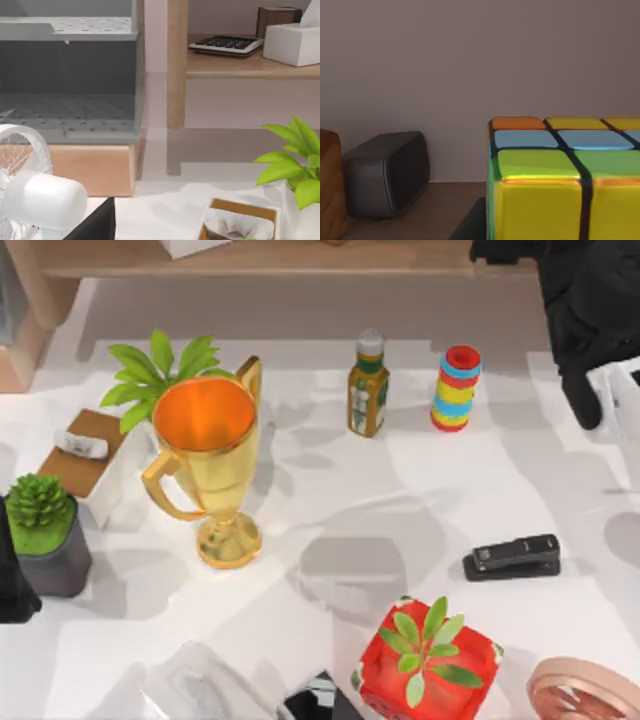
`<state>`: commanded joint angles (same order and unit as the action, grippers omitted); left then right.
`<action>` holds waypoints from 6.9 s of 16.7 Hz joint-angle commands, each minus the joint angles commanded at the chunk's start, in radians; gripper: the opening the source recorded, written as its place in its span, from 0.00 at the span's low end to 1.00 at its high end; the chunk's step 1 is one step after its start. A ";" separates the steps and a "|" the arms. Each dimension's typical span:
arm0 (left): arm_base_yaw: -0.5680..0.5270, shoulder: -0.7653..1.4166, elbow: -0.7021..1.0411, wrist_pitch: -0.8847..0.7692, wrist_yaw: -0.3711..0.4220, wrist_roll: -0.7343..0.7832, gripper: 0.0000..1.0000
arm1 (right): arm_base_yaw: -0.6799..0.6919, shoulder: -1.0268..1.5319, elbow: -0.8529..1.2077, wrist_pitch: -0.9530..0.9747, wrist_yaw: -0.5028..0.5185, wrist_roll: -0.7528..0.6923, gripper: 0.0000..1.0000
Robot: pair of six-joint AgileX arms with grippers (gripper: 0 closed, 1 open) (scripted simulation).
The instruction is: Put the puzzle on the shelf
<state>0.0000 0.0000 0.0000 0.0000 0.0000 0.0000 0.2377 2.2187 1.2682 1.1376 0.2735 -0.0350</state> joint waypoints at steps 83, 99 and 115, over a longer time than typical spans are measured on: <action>0.000 0.000 0.000 0.000 0.000 0.000 1.00 | -0.927 -0.158 -0.755 0.421 -0.929 -1.518 0.00; 0.000 0.000 0.000 0.000 0.000 0.000 1.00 | -0.896 -0.097 -0.615 0.344 -0.858 -1.535 0.00; 0.000 0.000 0.000 0.000 0.000 0.000 1.00 | -0.755 0.008 -0.339 0.171 -0.746 -1.519 0.00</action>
<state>0.0000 0.0000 0.0000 0.0000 0.0000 0.0000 -0.5168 2.2268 0.9292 1.3090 -0.4721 -1.5536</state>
